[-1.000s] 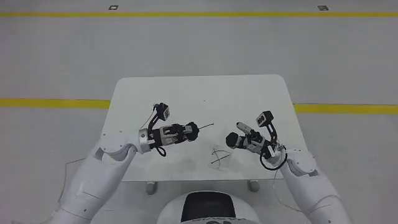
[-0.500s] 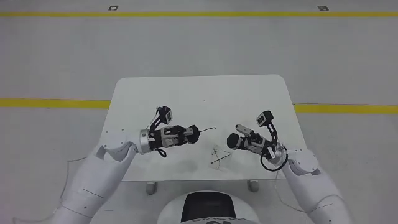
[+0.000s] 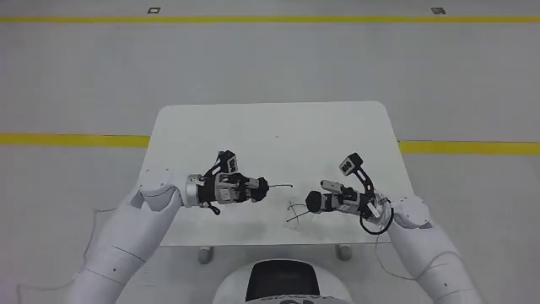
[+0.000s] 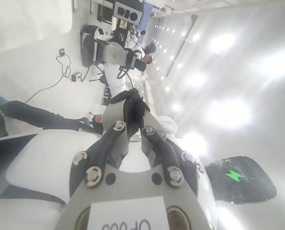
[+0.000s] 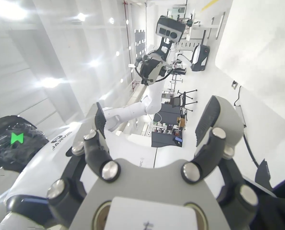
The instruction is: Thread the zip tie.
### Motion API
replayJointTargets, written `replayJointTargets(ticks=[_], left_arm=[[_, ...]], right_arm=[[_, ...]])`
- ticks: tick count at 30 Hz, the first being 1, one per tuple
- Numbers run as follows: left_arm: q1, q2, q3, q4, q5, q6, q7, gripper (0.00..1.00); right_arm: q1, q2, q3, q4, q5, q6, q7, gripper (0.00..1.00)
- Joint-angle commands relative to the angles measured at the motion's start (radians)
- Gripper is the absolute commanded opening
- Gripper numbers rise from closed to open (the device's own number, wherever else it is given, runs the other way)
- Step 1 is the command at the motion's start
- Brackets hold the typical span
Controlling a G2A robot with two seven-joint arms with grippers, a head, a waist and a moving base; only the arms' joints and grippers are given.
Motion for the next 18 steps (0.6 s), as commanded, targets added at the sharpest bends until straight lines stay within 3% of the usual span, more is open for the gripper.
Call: replayJointTargets(ticks=[1, 3, 10, 18], left_arm=[[-0.002, 0.000, 0.008, -0.001, -0.003, -0.005, 0.009, 0.00], [-0.003, 0.000, 0.005, -0.009, -0.008, -0.029, 0.033, 0.00], [-0.003, 0.000, 0.005, -0.009, -0.008, -0.029, 0.033, 0.00], [-0.011, -0.004, 0.051, -0.001, -0.046, -0.019, 0.033, 0.00]], right_arm=[[0.000, 0.000, 0.001, -0.001, -0.002, 0.001, -0.003, 1.00], [0.000, 0.000, 0.001, -0.001, -0.002, 0.001, -0.003, 1.00], [-0.002, 0.000, -0.002, -0.007, -0.005, 0.006, -0.020, 1.00], [0.030, 0.000, -0.011, 0.048, 0.058, 0.035, 0.006, 1.00]])
